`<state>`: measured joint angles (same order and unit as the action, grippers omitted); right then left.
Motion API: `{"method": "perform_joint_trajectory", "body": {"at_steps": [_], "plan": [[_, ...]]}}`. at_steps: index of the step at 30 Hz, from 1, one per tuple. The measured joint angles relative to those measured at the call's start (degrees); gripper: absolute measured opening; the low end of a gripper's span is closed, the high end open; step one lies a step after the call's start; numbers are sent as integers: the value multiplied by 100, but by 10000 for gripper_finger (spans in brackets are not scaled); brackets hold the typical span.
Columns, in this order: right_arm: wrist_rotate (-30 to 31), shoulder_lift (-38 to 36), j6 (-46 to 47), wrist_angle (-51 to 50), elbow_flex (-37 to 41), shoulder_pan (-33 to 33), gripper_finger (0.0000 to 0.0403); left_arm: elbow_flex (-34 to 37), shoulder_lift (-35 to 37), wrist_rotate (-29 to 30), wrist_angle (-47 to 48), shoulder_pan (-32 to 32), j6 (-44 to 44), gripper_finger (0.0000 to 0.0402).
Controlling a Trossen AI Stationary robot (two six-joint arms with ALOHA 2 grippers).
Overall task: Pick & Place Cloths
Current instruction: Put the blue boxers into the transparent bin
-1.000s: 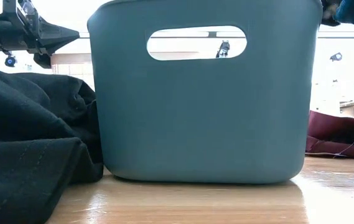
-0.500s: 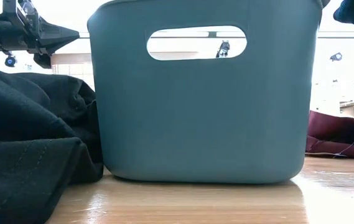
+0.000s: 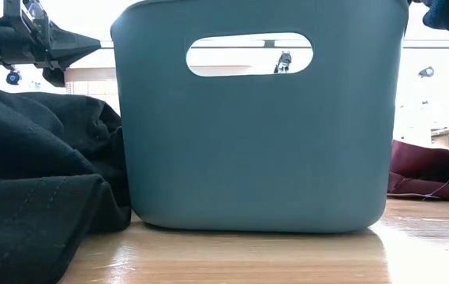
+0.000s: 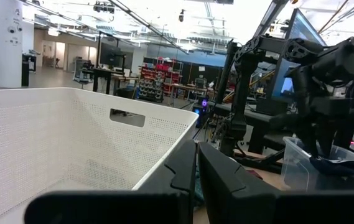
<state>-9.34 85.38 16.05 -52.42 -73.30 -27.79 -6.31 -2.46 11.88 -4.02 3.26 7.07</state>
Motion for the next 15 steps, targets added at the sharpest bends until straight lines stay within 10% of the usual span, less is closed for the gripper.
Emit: {"method": "perform_joint_trajectory", "body": {"at_steps": [15], "plan": [[-186,2,20,208,192,44,41,0,0,0,1,-1,0,23]]}}
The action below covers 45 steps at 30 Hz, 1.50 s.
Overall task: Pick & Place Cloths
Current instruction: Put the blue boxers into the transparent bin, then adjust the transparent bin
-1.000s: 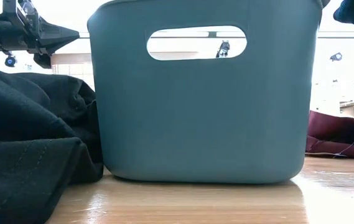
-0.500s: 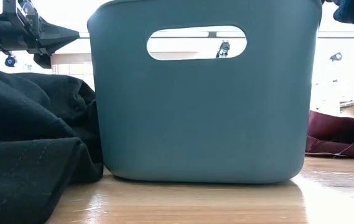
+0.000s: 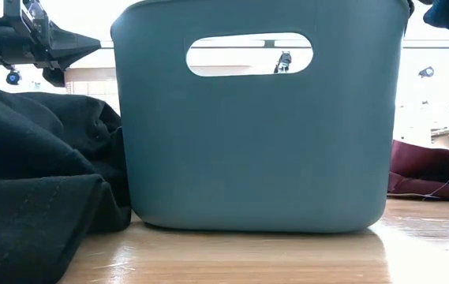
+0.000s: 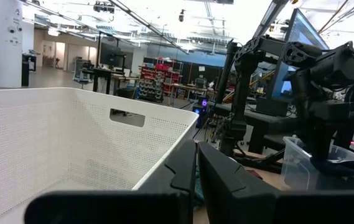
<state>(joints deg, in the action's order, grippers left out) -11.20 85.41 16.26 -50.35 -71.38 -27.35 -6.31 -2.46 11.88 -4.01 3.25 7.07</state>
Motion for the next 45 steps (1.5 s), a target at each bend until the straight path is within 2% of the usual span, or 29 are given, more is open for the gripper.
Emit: {"method": "perform_joint_trajectory", "body": {"at_steps": [3,6,11,18,22,25,34,39,45], "plan": [[1,0,0,1,32,0,14,0,0,0,0,0,0,23],[2,0,110,-37,21,0,9,1,0,0,0,2,1,23],[-24,-54,304,-752,-315,0,8,0,0,0,2,2,0,23],[-407,-66,803,-1489,-980,-162,8,2,0,0,2,2,0,23],[-984,-64,1278,-1591,-1183,-438,8,1,0,0,2,1,0,23],[-1490,-34,1586,-1554,-1112,-697,8,0,0,0,2,1,0,23],[-2024,-38,2112,-681,-193,-881,9,1,1,0,2,1,1,23],[-1677,-274,2026,-969,-94,-881,35,2,0,0,2,2,0,23],[-880,-511,2016,-1377,-189,-864,108,0,1,1,4,0,1,23]]}}
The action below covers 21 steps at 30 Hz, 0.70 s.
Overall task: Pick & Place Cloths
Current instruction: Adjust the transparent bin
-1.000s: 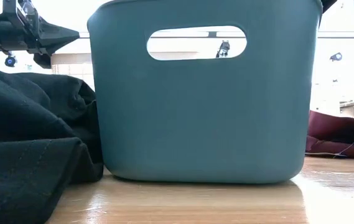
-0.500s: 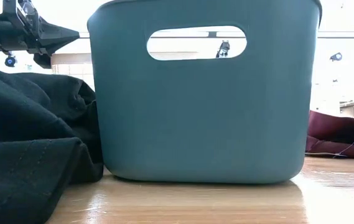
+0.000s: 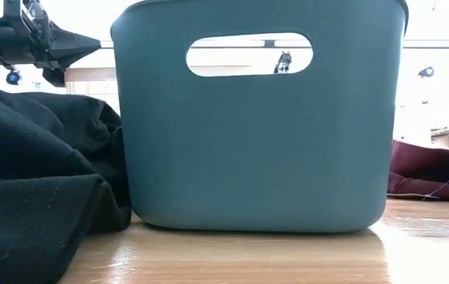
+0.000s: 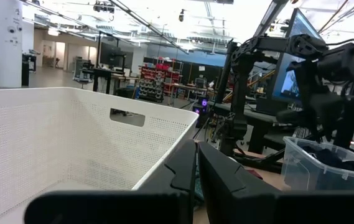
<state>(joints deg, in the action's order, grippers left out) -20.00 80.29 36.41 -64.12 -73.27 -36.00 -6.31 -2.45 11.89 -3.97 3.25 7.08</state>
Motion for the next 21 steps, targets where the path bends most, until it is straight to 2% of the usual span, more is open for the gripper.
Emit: {"method": "perform_joint_trajectory", "body": {"at_steps": [5,10,14,21], "plan": [[329,-15,-127,-214,77,159,164,0,1,-1,2,0,-1,23],[337,11,-486,-156,419,377,194,1,-1,-1,4,0,0,23],[516,48,-786,-151,733,497,200,2,-1,-1,9,0,-1,23],[581,-5,-813,-310,891,633,175,2,-1,-1,31,1,-1,23]]}}
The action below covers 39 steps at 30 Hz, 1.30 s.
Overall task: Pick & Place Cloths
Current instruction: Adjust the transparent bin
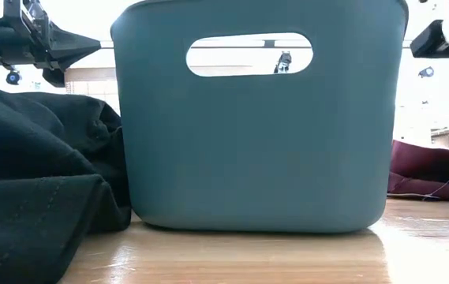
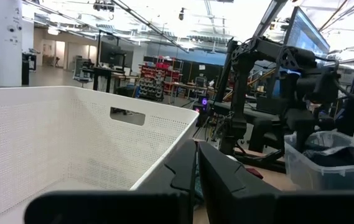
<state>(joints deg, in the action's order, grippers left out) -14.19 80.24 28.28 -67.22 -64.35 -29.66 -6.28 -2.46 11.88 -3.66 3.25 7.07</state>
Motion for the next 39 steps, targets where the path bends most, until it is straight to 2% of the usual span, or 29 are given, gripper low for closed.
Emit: {"method": "perform_joint_trajectory", "body": {"at_steps": [6,14,26,30,39], "plan": [[81,-62,-301,86,-149,-7,161,-2,0,0,-2,-1,0,23],[93,-36,-624,284,210,35,129,-2,0,0,0,1,0,23],[262,-43,-908,269,329,442,24,0,0,1,-4,1,0,23],[264,-45,-899,233,338,589,31,-2,0,0,-4,1,1,23],[296,-194,-888,119,118,796,120,-2,0,0,-7,-1,0,23]]}}
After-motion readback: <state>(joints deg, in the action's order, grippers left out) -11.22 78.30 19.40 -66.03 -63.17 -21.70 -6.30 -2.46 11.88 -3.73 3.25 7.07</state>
